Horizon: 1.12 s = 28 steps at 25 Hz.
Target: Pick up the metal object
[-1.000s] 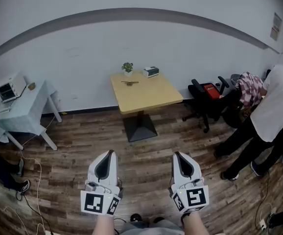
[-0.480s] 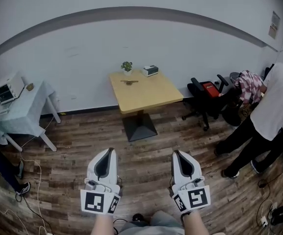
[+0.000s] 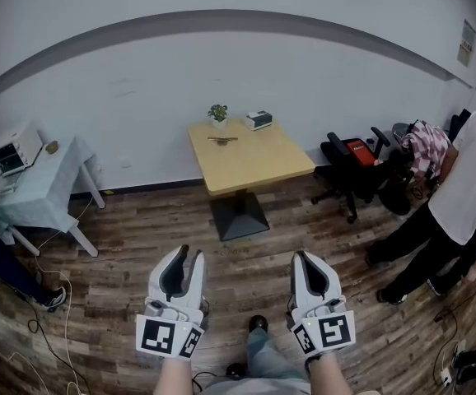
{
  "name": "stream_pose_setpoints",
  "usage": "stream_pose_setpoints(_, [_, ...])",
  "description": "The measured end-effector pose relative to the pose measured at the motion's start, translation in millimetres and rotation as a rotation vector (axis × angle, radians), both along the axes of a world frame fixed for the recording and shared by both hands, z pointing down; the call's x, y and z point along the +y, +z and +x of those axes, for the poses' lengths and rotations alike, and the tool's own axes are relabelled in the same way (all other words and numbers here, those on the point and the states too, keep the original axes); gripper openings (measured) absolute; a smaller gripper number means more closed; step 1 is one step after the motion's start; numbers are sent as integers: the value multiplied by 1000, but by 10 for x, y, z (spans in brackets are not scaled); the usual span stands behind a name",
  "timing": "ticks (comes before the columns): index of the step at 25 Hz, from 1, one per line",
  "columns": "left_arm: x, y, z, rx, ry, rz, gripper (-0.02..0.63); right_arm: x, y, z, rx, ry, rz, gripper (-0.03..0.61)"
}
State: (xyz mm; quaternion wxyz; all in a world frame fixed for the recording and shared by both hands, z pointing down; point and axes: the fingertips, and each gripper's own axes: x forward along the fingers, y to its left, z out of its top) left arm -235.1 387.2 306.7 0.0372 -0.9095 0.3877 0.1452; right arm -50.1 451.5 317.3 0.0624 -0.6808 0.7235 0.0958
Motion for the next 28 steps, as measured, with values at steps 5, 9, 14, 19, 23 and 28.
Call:
stream_pose_setpoints(5, [-353, 4, 73, 10, -14, -9, 171, -399, -25, 107, -10, -11, 9, 2])
stream_pose_setpoints(9, [-708, -24, 188, 30, -29, -24, 229, -776, -54, 238, -8, -26, 3, 2])
stream_pose_setpoints(14, [-1119, -65, 383, 12, -78, -17, 259, -1223, -107, 417, 5, -48, -3, 2])
stream_pose_setpoints(19, [-1474, -93, 578, -13, -126, -14, 284, -1617, -164, 605, 12, -77, 2, 2])
stream_pose_setpoints(23, [-1705, -124, 752, -24, -152, -9, 287, -1876, -203, 765, 11, -96, 9, 2])
stream_pose_setpoints(28, [-1979, -120, 968, -15, -173, -10, 287, -2152, -182, 987, 10, -111, 10, 2])
